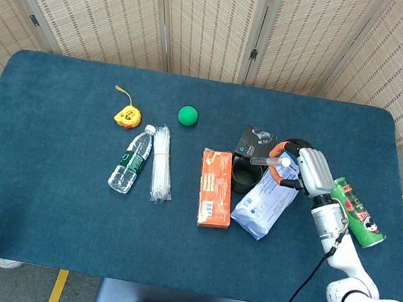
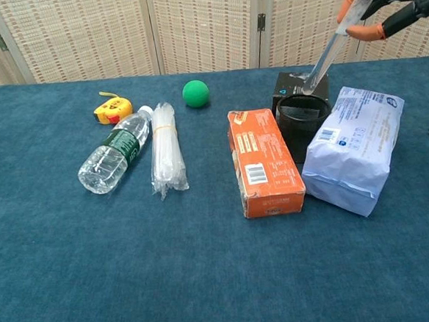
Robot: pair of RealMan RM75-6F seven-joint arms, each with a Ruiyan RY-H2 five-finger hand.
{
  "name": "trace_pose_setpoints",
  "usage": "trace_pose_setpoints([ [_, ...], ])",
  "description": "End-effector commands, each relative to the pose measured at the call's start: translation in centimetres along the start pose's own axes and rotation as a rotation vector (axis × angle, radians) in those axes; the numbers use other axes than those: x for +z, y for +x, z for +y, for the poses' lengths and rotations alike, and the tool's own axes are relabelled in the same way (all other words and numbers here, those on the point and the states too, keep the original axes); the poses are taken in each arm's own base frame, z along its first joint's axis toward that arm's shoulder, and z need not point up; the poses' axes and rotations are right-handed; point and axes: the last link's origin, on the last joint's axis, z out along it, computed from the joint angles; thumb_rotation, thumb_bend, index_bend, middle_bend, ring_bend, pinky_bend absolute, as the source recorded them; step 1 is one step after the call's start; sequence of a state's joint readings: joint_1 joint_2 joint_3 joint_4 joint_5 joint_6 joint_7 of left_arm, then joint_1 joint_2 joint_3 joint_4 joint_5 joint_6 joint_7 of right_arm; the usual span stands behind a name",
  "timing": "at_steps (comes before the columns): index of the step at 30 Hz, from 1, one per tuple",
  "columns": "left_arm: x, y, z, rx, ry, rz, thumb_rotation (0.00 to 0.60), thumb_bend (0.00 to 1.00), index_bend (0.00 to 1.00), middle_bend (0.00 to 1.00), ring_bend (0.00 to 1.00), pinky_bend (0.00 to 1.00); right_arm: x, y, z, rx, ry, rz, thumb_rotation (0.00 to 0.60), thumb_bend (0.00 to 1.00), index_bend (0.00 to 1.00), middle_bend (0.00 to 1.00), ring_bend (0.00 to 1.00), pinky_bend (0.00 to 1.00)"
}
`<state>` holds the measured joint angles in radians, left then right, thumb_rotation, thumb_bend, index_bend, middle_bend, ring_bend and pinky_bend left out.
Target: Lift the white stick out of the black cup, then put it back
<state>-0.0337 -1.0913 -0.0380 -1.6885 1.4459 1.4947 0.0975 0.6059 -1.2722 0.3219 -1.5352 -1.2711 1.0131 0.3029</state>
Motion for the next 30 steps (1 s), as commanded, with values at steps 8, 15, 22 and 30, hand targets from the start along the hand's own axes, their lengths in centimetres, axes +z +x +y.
trace_pose_setpoints([
  [8,0.0,0.0,0.1,-0.005,-0.008,0.001,0.6,0.24,0.05,0.04,0.02,0.06,-1.8,3.5,-0.3,0.143,-0.015,-0.033,0.6,0.39,0.63,0.43,0.25,0.23],
  [15,0.0,0.1,0.3,-0.006,-0.015,0.001,0.6,0.24,0.05,0.04,0.02,0.06,-2.6,4.1,1.0,-0.163,-0.047,-0.014,0.6,0.39,0.63,0.42,0.25,0.23],
  [22,0.0,0.1,0.4,-0.006,-0.017,0.001,0.6,0.24,0.05,0.04,0.02,0.06,-2.7,3.6,0.9,-0.158,-0.088,-0.02,0.6,0.39,0.63,0.42,0.25,0.22],
  [30,-0.1,0.0,0.3,-0.009,-0.014,-0.005,0.6,0.24,0.05,0.04,0.02,0.06,-2.7,3.7,0.1,0.266,-0.093,-0.092,0.6,0.39,0.63,0.41,0.25,0.22],
])
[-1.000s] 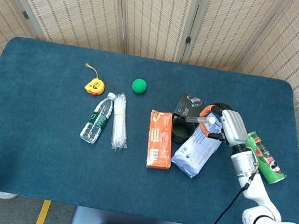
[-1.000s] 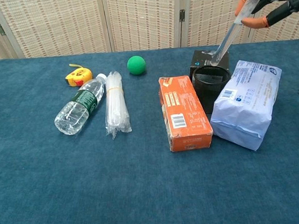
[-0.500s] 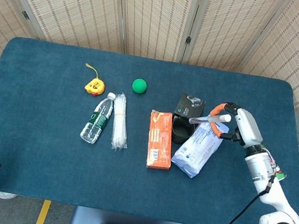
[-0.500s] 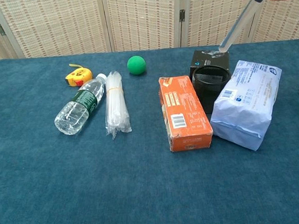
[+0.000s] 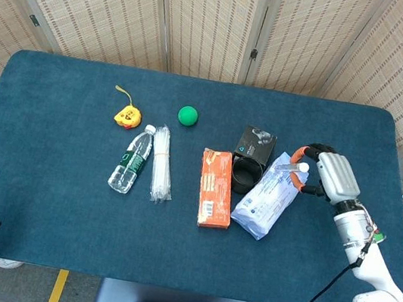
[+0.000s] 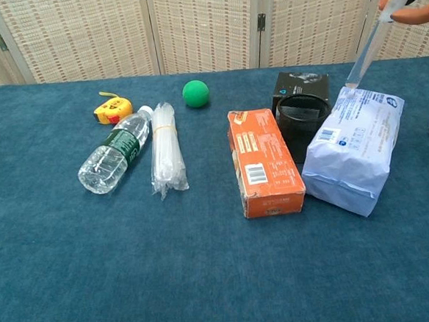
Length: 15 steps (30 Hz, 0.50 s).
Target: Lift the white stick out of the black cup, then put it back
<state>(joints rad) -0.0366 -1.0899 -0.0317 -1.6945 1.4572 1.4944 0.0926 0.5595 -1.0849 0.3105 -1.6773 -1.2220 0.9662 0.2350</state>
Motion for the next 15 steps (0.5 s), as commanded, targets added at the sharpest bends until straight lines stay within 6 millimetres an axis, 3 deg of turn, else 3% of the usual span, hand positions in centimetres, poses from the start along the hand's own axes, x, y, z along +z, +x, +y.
trace_pose_setpoints([
  [1,0.0,0.0,0.0,-0.001,0.0,0.0,0.6,0.24,0.05,0.04,0.02,0.06,-0.2,0.0,-0.4,0.4,-0.011,-0.07,0.6,0.4,0.63,0.41,0.25,0.22],
  [6,0.0,-0.1,0.0,0.001,-0.001,-0.003,0.6,0.24,0.05,0.04,0.02,0.06,-0.1,0.3,0.2,0.469,-0.017,-0.096,0.6,0.4,0.63,0.41,0.25,0.22],
  [15,0.1,-0.1,0.1,0.002,-0.006,-0.01,0.6,0.24,0.05,0.04,0.02,0.06,0.9,0.1,1.7,-0.001,-0.035,-0.001,0.6,0.39,0.63,0.4,0.24,0.22],
])
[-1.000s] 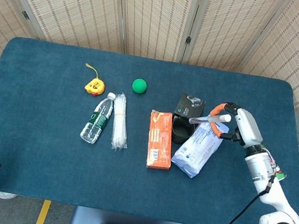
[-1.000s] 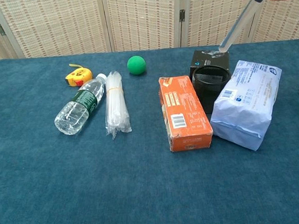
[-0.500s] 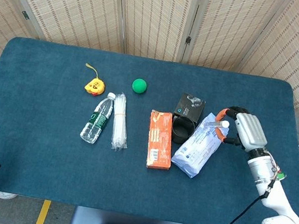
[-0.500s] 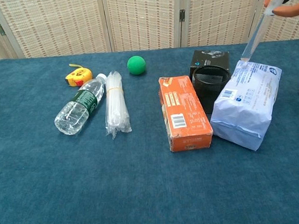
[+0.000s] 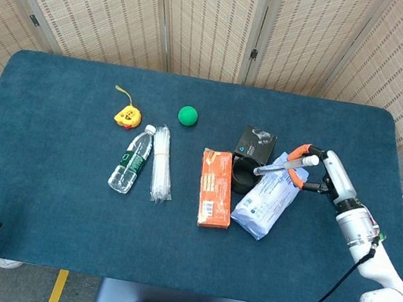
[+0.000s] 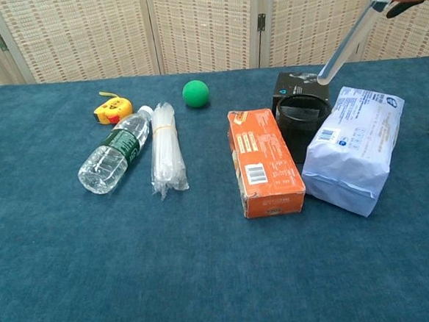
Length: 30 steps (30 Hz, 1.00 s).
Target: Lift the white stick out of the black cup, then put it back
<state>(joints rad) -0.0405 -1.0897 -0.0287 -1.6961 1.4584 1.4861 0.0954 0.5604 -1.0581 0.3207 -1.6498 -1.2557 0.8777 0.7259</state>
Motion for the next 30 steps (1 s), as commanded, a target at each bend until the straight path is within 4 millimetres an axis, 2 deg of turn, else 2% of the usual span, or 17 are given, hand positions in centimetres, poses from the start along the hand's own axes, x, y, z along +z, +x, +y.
trace_pose_setpoints([
  [1,0.0,0.0,0.0,0.0,0.0,0.0,0.6,0.24,0.05,0.04,0.02,0.06,0.8,0.1,1.0,-0.469,-0.012,0.081,0.6,0.39,0.63,0.4,0.24,0.22],
  [6,0.0,0.0,-0.1,0.0,0.004,-0.002,0.6,0.24,0.05,0.04,0.02,0.06,1.2,-1.1,0.8,-0.533,-0.018,0.113,0.6,0.39,0.63,0.4,0.24,0.22],
  [10,-0.1,-0.1,-0.2,-0.003,0.008,-0.004,0.6,0.24,0.05,0.04,0.02,0.06,1.3,-2.0,0.0,-0.374,-0.016,0.068,0.6,0.39,0.63,0.4,0.24,0.22],
  [13,-0.1,-0.1,-0.3,-0.002,0.009,-0.005,0.6,0.24,0.05,0.04,0.02,0.06,1.2,-2.4,-0.8,-0.18,-0.011,0.018,0.6,0.4,0.63,0.4,0.24,0.22],
  [17,-0.1,-0.1,-0.3,-0.002,0.011,-0.005,0.6,0.24,0.05,0.04,0.02,0.06,1.0,-2.0,-1.2,0.006,0.006,-0.014,0.6,0.39,0.63,0.4,0.24,0.22],
  [20,-0.1,-0.1,-0.3,-0.002,0.009,-0.003,0.6,0.24,0.05,0.04,0.02,0.06,0.9,-1.5,-1.1,0.056,0.013,-0.023,0.6,0.4,0.63,0.4,0.24,0.21],
  [24,0.0,-0.1,-0.1,0.0,0.002,-0.003,0.6,0.24,0.05,0.04,0.02,0.06,0.9,-0.7,-0.1,-0.064,0.017,-0.009,0.6,0.39,0.63,0.4,0.24,0.21],
  [30,0.2,0.0,0.1,0.003,-0.002,-0.003,0.6,0.24,0.05,0.04,0.02,0.06,1.5,-0.7,1.5,-0.516,0.028,0.117,0.6,0.39,0.63,0.4,0.24,0.21],
])
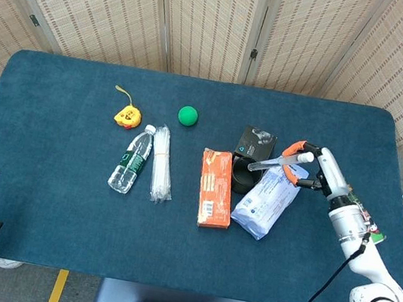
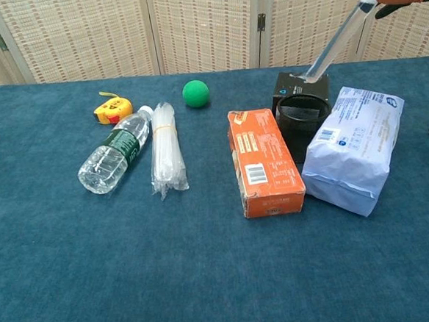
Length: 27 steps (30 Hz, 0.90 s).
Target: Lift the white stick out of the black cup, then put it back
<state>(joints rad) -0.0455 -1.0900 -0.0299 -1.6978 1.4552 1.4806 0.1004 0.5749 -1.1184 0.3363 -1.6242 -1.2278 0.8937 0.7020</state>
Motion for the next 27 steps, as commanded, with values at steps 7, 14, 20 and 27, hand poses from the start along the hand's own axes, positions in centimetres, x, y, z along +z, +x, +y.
trace_pose_setpoints([
  [7,0.0,-0.1,-0.1,-0.001,0.006,-0.004,0.6,0.24,0.05,0.04,0.02,0.06,1.0,-0.9,0.9,-0.527,0.007,0.108,0.6,0.4,0.63,0.4,0.23,0.21],
  [14,0.1,-0.1,-0.2,-0.002,0.009,-0.004,0.6,0.24,0.05,0.04,0.02,0.06,1.0,-1.1,-1.0,-0.135,0.008,-0.01,0.6,0.39,0.63,0.4,0.23,0.21],
  [20,0.3,-0.1,0.0,-0.001,0.006,-0.006,0.6,0.24,0.05,0.04,0.02,0.06,1.3,-0.9,-0.8,-0.142,0.028,-0.014,0.6,0.39,0.63,0.4,0.23,0.21],
  [27,0.3,-0.1,0.0,-0.002,0.005,-0.005,0.6,0.24,0.05,0.04,0.02,0.06,2.2,-2.1,-0.9,-0.15,0.031,-0.04,0.6,0.39,0.63,0.4,0.23,0.21],
])
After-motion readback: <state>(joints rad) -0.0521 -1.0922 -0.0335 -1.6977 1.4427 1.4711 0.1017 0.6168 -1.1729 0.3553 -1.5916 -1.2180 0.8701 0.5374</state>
